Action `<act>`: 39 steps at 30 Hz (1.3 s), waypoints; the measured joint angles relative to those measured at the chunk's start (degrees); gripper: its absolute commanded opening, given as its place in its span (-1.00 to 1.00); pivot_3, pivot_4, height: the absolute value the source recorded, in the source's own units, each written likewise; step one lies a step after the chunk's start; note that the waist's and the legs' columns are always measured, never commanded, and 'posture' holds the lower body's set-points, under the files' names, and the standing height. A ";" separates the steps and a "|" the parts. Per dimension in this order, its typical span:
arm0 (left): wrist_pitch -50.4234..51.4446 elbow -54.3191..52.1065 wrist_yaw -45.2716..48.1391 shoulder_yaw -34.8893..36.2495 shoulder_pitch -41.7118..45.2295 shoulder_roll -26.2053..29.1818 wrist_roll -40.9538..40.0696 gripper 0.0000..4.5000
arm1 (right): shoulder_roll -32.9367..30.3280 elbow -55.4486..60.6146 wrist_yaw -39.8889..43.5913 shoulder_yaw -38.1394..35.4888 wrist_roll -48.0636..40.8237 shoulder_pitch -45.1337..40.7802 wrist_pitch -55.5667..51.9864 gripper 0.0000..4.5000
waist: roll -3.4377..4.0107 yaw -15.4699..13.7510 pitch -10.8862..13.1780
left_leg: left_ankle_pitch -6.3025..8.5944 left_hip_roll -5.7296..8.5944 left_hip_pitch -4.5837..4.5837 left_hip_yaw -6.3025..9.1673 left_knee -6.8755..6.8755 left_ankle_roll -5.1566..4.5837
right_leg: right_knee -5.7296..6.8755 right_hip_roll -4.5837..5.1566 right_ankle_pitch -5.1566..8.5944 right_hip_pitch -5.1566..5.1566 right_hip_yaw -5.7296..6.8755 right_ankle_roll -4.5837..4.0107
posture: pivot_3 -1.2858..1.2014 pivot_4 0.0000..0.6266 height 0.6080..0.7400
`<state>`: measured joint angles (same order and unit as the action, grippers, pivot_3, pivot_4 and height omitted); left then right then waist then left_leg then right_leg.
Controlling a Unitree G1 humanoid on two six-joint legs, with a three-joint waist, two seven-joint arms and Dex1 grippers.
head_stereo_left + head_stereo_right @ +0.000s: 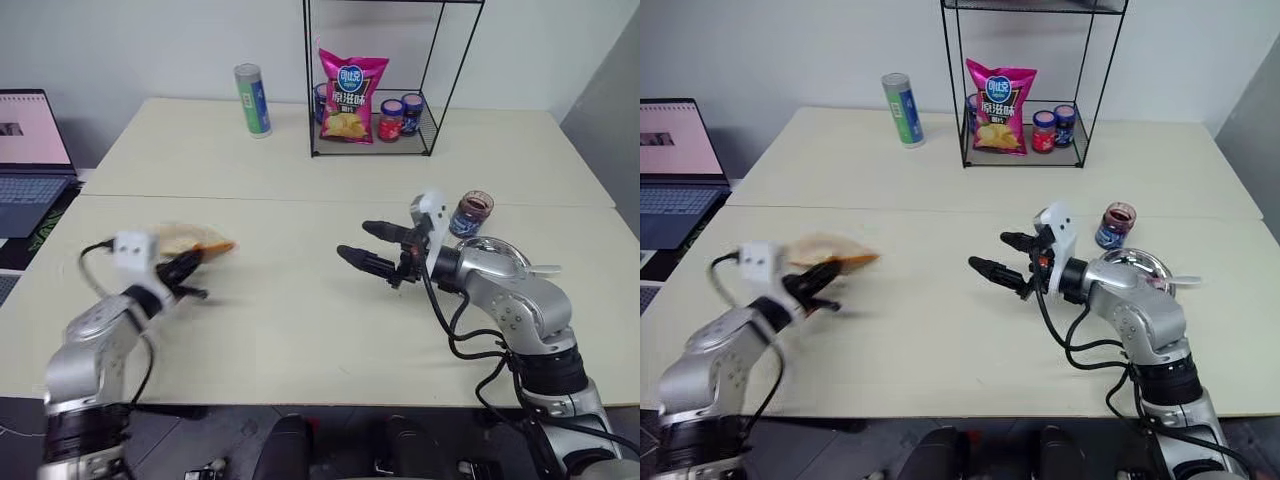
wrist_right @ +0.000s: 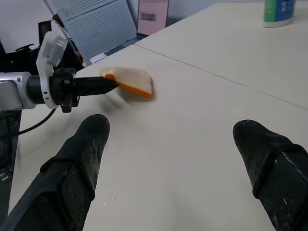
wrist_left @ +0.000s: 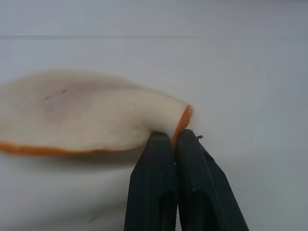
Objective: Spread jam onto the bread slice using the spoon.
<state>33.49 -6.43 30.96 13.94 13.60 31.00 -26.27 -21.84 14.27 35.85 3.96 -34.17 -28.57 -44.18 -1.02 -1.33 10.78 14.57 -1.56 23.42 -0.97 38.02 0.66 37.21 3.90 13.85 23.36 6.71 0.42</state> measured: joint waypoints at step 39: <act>-5.32 1.60 23.23 -28.79 5.71 4.18 12.19 -0.98 | -7.75 15.74 -7.20 -9.31 -7.00 11.32 -8.01 1.00 | 0.00 0.14 0.00 | 0.05 -0.27 -0.44 -0.91 -0.10 -0.08 | 0.01 -0.63 0.08 0.15 -1.19 0.31 | 0.03 -0.52 1.00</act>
<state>28.18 -4.83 54.19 -14.85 19.32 35.18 -14.08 -29.59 30.01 28.66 -5.35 -41.18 -17.25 -52.18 -1.02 -1.19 10.79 14.62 -1.83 22.98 -1.87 37.92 0.58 37.22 3.27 13.93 23.51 5.52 0.73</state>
